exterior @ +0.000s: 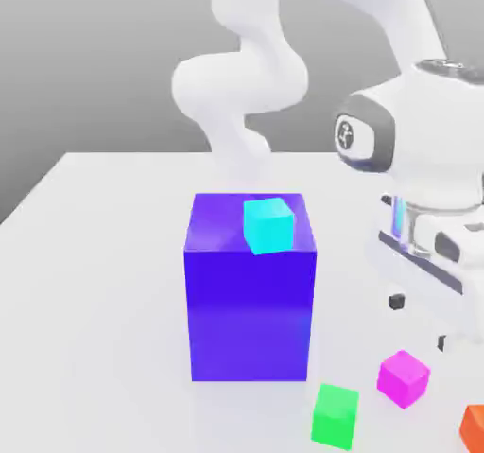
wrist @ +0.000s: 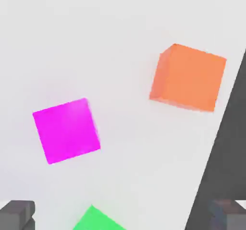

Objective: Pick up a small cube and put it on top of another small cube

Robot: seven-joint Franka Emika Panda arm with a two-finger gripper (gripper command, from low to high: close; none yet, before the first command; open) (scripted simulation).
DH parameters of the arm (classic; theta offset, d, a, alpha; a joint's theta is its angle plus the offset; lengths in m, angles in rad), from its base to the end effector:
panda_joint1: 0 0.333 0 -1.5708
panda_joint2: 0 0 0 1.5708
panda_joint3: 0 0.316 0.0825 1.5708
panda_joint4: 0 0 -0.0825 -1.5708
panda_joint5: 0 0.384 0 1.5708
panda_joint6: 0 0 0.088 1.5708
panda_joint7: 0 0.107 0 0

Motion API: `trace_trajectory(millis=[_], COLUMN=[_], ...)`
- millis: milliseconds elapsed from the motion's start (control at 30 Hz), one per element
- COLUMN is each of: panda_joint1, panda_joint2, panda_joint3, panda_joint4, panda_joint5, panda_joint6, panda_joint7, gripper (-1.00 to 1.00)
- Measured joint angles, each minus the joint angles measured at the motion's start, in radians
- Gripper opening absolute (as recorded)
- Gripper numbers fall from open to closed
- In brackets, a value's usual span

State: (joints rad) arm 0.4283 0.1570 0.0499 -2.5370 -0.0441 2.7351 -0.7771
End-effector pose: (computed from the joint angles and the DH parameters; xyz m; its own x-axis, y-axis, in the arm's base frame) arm 0.4107 0.2155 0.2185 0.2722 0.9620 0.0215 0.9614 -0.2728 0.0369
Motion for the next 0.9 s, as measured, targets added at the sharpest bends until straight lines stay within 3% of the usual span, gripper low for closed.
trace_trajectory(millis=[200,233,467,667,900], panda_joint1=[0.012,0.018,0.019,0.001,-0.015], panda_joint2=[0.199,0.232,0.239,0.064,0.027], panda_joint3=[0.007,0.0,-0.001,0.018,-0.053], panda_joint4=[0.017,0.023,0.024,-0.009,0.009], panda_joint5=[-0.029,-0.035,-0.035,-0.002,-0.005], panda_joint6=[0.141,0.167,0.171,0.028,-0.036], panda_joint7=[-0.066,-0.063,-0.063,-0.078,0.055], gripper=[0.0,-1.0,-1.0,-1.0,-1.0])
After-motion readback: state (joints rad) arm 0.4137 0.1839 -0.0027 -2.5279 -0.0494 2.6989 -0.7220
